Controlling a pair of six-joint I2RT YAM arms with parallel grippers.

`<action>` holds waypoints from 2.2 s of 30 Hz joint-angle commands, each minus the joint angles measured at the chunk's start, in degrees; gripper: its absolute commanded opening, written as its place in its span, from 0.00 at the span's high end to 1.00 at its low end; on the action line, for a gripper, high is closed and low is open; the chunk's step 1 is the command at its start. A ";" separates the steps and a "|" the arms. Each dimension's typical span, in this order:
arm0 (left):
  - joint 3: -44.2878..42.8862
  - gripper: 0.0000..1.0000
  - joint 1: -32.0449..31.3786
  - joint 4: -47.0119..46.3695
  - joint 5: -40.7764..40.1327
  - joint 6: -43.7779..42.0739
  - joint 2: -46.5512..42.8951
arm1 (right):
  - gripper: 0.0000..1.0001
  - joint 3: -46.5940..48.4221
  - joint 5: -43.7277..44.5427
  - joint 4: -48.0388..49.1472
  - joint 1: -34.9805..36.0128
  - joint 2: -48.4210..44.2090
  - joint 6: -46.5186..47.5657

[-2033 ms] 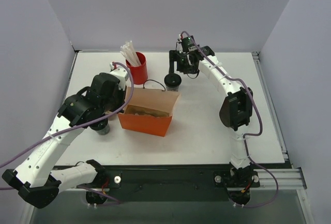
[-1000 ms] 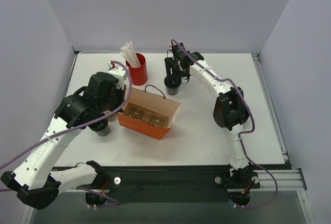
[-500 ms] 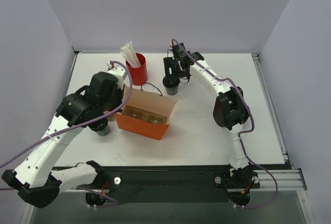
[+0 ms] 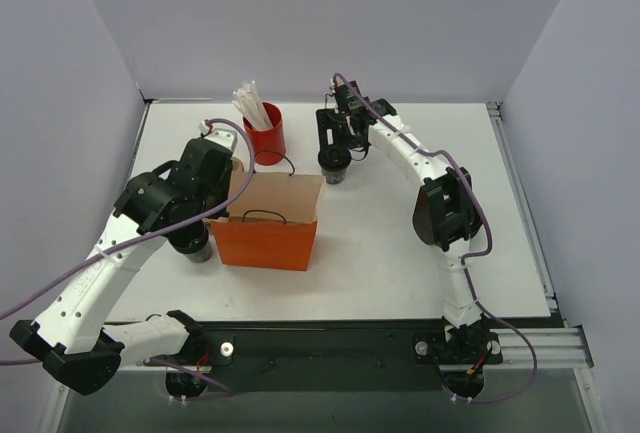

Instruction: Pack the takeout coffee

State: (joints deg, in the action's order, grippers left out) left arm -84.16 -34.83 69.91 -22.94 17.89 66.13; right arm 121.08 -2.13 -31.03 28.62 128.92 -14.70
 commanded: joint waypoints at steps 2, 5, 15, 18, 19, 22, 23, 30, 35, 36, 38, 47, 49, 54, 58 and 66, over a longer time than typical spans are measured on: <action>-2.68 1.00 0.20 -0.39 -0.70 1.01 -0.30 | 0.20 2.32 -1.03 -0.88 0.82 -0.78 1.25; -2.50 1.00 0.20 -0.65 -0.27 0.92 -0.39 | 0.20 2.67 -0.68 -0.88 1.09 -0.17 1.43; -2.94 1.00 0.20 -1.00 0.70 0.48 -0.21 | 0.21 0.48 6.44 -0.88 2.84 0.54 3.80; -3.47 1.00 0.20 -1.09 0.79 0.48 0.05 | 0.21 -0.14 6.26 -0.88 2.84 0.80 4.33; -3.64 1.00 0.20 -1.09 0.79 0.48 0.05 | 0.22 -0.14 6.17 -0.97 2.84 0.80 4.33; -3.90 1.00 0.29 -1.18 0.97 0.39 0.40 | 0.24 -0.31 6.17 -0.88 2.84 0.98 4.50; -3.91 1.00 0.20 -1.27 0.97 0.48 0.49 | 0.24 -0.40 6.09 -0.88 2.93 1.07 4.59; -3.91 1.00 0.20 -1.09 1.05 0.48 0.58 | 0.21 -0.14 6.35 -0.88 2.84 1.24 4.59; -4.08 1.00 0.29 -1.27 1.14 0.48 0.84 | 0.22 -0.49 6.35 -0.88 2.93 1.59 5.03; -4.08 1.00 0.20 -1.35 1.14 0.39 0.84 | 0.22 -0.66 6.26 -0.97 3.02 1.59 4.94; -3.99 1.00 0.20 -1.35 1.23 0.39 0.85 | 0.22 -1.19 6.09 -0.88 2.93 1.59 4.94; -3.99 1.00 0.20 -1.79 1.84 0.57 1.11 | 0.32 -3.39 6.09 -0.97 2.84 0.81 4.77; -4.60 1.00 0.20 -2.32 2.28 0.22 1.63 | 0.37 -4.35 6.17 -1.32 2.58 -0.24 5.12; -8.03 1.00 0.20 -5.30 7.36 1.44 4.27 | 0.44 -11.89 9.15 -1.58 0.47 -8.13 7.40; -8.92 1.00 -0.41 -10.22 12.73 4.17 6.99 | 0.45 -20.49 10.65 -1.67 -2.86 -15.53 7.67; -7.16 1.00 -3.14 -16.30 14.95 5.84 10.86 | 0.46 -33.62 10.66 -0.79 -7.79 -27.48 7.58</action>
State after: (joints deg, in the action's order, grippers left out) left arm -90.74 -37.08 59.16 -9.87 21.96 76.03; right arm 90.78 7.05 -30.24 21.50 107.70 -7.79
